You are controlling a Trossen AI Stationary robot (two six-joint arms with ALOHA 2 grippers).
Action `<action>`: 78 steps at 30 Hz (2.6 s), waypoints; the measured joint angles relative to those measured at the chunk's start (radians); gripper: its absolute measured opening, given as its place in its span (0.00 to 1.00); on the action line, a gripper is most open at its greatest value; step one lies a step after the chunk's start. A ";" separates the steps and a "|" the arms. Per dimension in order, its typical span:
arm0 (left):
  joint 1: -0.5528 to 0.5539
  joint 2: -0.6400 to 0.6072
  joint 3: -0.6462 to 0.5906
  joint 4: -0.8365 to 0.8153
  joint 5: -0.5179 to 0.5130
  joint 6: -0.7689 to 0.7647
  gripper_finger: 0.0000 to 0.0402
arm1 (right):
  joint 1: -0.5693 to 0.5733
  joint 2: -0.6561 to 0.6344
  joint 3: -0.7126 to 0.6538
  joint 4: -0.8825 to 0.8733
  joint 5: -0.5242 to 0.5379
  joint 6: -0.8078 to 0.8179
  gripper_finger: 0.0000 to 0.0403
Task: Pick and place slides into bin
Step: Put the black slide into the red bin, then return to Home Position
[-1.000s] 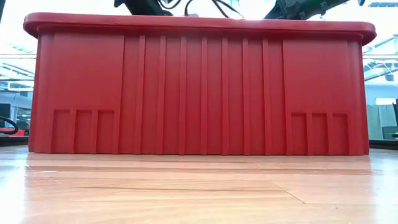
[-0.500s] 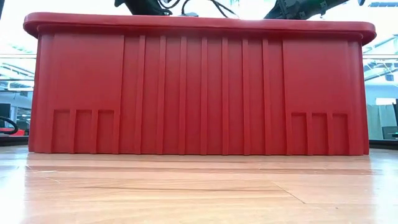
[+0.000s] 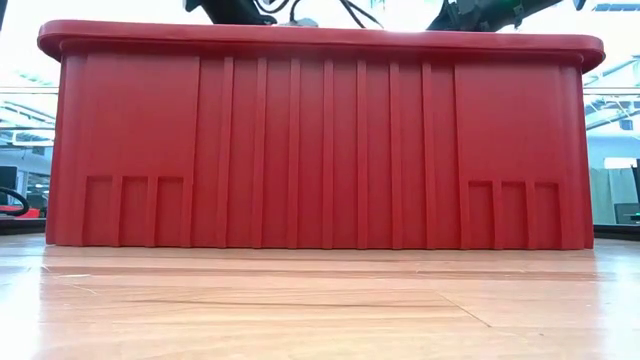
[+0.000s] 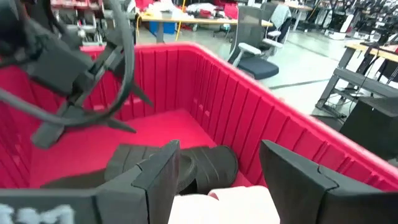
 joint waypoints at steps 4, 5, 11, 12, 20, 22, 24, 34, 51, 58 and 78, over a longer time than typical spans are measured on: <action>0.032 0.000 0.000 0.074 0.198 0.036 0.53 | 0.000 0.038 0.000 -0.009 0.001 0.000 0.52; 0.046 0.004 0.000 0.091 0.263 0.043 0.53 | 0.000 0.049 0.000 -0.009 0.001 0.000 0.52; 0.119 0.055 0.000 0.192 0.389 0.148 0.53 | 0.000 0.100 0.000 -0.009 0.001 0.000 0.52; 0.131 0.061 0.000 0.199 0.408 0.157 0.53 | 0.000 0.105 0.000 -0.009 0.001 0.000 0.52; 0.165 0.117 -0.001 0.337 0.625 0.198 0.53 | 0.000 0.101 0.000 0.001 0.001 -0.001 0.52; 0.166 0.119 -0.001 0.358 0.687 0.191 0.53 | 0.000 0.101 0.000 0.003 0.001 -0.001 0.52; 0.166 0.129 0.001 0.383 0.713 0.188 0.53 | 0.000 0.102 0.000 0.002 0.001 -0.002 0.52; 0.209 0.209 -0.001 0.359 0.693 0.156 0.53 | 0.001 0.102 0.000 0.036 0.002 -0.004 0.52; 0.182 0.206 0.001 0.322 0.377 0.093 0.53 | 0.002 0.102 0.000 0.047 0.001 0.000 0.52; 0.188 0.206 0.001 0.276 0.329 0.018 0.53 | 0.002 0.102 0.000 0.046 0.001 0.000 0.52; 0.119 0.208 0.122 0.245 0.175 0.103 0.53 | 0.002 0.102 0.000 0.047 -0.005 0.010 0.52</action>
